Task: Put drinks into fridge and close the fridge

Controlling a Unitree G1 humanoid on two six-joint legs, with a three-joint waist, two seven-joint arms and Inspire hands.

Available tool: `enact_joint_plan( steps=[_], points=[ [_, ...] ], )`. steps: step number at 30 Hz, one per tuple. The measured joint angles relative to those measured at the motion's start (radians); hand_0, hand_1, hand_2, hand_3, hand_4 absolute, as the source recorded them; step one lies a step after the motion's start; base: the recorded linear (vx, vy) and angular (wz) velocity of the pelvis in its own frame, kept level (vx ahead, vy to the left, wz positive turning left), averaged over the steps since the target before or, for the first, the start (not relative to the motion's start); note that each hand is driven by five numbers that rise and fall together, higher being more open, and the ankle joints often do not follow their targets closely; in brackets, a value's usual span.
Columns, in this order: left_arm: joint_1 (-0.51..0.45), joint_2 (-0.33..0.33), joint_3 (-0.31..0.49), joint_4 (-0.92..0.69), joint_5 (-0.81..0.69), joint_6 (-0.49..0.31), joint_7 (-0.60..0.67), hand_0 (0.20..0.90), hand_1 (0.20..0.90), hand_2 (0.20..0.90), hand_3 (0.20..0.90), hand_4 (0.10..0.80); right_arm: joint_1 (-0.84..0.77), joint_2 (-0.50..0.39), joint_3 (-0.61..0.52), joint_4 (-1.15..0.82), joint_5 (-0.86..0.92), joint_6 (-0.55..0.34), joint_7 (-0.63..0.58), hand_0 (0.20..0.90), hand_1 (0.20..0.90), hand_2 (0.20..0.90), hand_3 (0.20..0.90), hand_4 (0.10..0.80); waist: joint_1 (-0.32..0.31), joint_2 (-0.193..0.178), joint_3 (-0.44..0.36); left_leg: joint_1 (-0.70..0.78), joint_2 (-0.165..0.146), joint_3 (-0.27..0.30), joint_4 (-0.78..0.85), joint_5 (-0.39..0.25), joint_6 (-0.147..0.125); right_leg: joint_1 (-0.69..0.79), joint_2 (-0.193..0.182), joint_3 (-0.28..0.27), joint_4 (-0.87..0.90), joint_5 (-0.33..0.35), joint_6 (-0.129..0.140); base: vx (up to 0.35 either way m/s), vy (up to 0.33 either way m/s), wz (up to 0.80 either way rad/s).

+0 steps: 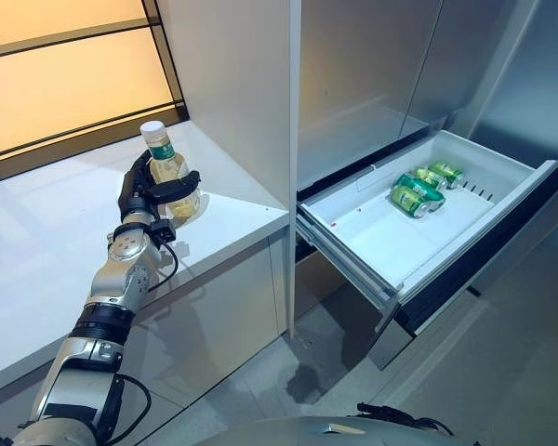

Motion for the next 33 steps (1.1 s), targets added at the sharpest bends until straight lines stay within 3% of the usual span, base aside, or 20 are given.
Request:
enact_joint_plan(
  steps=[4, 6, 7, 8, 9, 10, 33],
  points=[
    [-0.002, 0.0, 0.0, 0.0, 0.0, -0.02, 0.011, 0.9, 0.9, 0.9, 0.9, 0.8, 0.0, 0.0, 0.0, 0.0, -0.001, 0.0, 0.0, 0.9, 0.9, 0.9, 0.9, 0.8, 0.0, 0.0, 0.0, 0.0, 0.0, 0.001, 0.0, 0.0, 0.0, 0.0, 0.0, 0.001, 0.0, 0.0, 0.0, 0.0, 0.0, 0.0],
    [-0.002, 0.0, 0.0, 0.0, 0.0, -0.02, 0.014, 0.822, 0.822, 0.822, 0.809, 0.709, 0.0, 0.0, 0.0, 0.0, -0.001, -0.001, 0.001, 0.9, 0.9, 0.9, 0.9, 0.8, 0.0, 0.0, 0.0, 0.0, 0.0, 0.001, -0.001, 0.0, 0.0, 0.0, 0.0, 0.001, 0.0, 0.0, 0.0, 0.0, 0.0, 0.0],
    [-0.002, 0.0, 0.0, 0.0, 0.0, -0.02, 0.014, 0.573, 0.573, 0.573, 0.518, 0.418, 0.0, 0.0, 0.0, 0.0, -0.001, -0.002, 0.001, 0.9, 0.9, 0.9, 0.9, 0.8, 0.0, 0.0, 0.0, 0.0, 0.0, 0.001, -0.002, 0.0, 0.0, 0.0, 0.0, 0.001, 0.0, 0.0, 0.0, 0.0, 0.0, 0.0],
    [-0.002, 0.0, 0.0, 0.0, 0.0, -0.02, 0.014, 0.493, 0.493, 0.493, 0.425, 0.325, 0.0, 0.0, 0.0, 0.0, -0.001, -0.002, 0.001, 0.9, 0.9, 0.9, 0.9, 0.8, -0.001, 0.0, 0.0, 0.0, 0.0, 0.001, -0.002, 0.0, 0.0, 0.0, 0.0, 0.001, 0.0, 0.0, 0.0, 0.0, 0.0, 0.0],
    [-0.002, 0.0, 0.0, 0.0, 0.0, -0.021, 0.014, 0.371, 0.371, 0.371, 0.282, 0.182, 0.0, 0.0, 0.0, 0.0, -0.003, -0.002, 0.001, 0.9, 0.9, 0.9, 0.9, 0.8, -0.001, 0.0, 0.0, 0.0, 0.0, 0.002, -0.002, 0.0, 0.0, 0.0, 0.0, 0.001, 0.0, 0.0, 0.0, 0.0, 0.0, 0.0],
    [-0.002, 0.0, 0.0, 0.0, 0.0, -0.021, 0.014, 0.3, 0.3, 0.3, 0.2, 0.1, 0.0, 0.0, 0.0, 0.0, -0.004, -0.003, 0.002, 0.9, 0.9, 0.9, 0.9, 0.8, 0.0, 0.0, 0.0, 0.0, 0.0, 0.002, -0.002, 0.0, 0.0, 0.0, 0.0, 0.001, 0.0, 0.0, 0.0, 0.0, 0.0, 0.0],
    [-0.002, 0.0, 0.0, 0.003, -0.013, -0.024, 0.005, 0.3, 0.3, 0.3, 0.2, 0.1, -0.004, 0.0, 0.003, -0.001, -0.063, -0.02, 0.007, 0.9, 0.9, 0.9, 0.9, 0.8, 0.003, -0.003, 0.0, -0.002, 0.0, 0.001, -0.002, 0.0, 0.0, -0.002, 0.0, 0.001, -0.001, 0.0, 0.0, 0.0, 0.0, 0.0]
  ],
)
